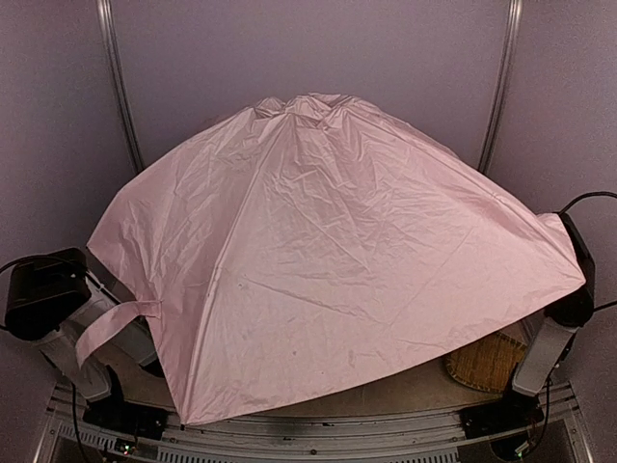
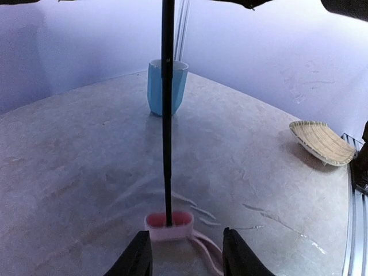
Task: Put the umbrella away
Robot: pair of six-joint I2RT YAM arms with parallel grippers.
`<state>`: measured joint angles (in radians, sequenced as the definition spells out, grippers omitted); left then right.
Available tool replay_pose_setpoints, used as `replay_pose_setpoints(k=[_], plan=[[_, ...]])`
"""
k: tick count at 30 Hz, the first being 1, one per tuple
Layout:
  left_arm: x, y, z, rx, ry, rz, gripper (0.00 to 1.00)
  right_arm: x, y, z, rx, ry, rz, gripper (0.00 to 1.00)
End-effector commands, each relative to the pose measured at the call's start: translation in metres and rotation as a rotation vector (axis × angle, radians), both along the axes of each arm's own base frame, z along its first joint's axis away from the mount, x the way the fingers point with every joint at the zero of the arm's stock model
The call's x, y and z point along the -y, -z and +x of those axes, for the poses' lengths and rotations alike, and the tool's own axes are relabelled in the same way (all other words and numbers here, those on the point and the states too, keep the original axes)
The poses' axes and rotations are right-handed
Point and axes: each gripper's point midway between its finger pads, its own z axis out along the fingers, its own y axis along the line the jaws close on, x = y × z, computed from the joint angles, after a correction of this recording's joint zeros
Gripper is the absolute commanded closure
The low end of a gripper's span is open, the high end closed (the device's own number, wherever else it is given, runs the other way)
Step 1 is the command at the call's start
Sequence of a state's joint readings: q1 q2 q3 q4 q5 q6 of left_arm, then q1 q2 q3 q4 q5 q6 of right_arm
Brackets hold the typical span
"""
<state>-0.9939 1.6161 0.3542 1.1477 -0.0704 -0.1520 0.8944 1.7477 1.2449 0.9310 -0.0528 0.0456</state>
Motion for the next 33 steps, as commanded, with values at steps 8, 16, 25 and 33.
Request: replay_pose_setpoints(k=[8, 16, 25, 33], plan=[[-0.065, 0.009, 0.026, -0.102, -0.231, -0.008, 0.37, 0.087, -0.129, -0.014, 0.191, 0.147, 0.289, 1.0], [-0.173, 0.027, 0.101, -0.318, -0.707, -0.1, 0.29, 0.121, -0.159, -0.053, 0.257, 0.14, 0.259, 1.0], [-0.255, -0.064, 0.131, -0.231, -0.901, -0.255, 0.23, 0.103, -0.121, -0.07, 0.206, 0.01, 0.099, 1.0], [-0.257, -0.141, 0.104, -0.069, -0.824, -0.288, 0.13, 0.06, -0.06, -0.061, 0.121, -0.075, 0.005, 1.0]])
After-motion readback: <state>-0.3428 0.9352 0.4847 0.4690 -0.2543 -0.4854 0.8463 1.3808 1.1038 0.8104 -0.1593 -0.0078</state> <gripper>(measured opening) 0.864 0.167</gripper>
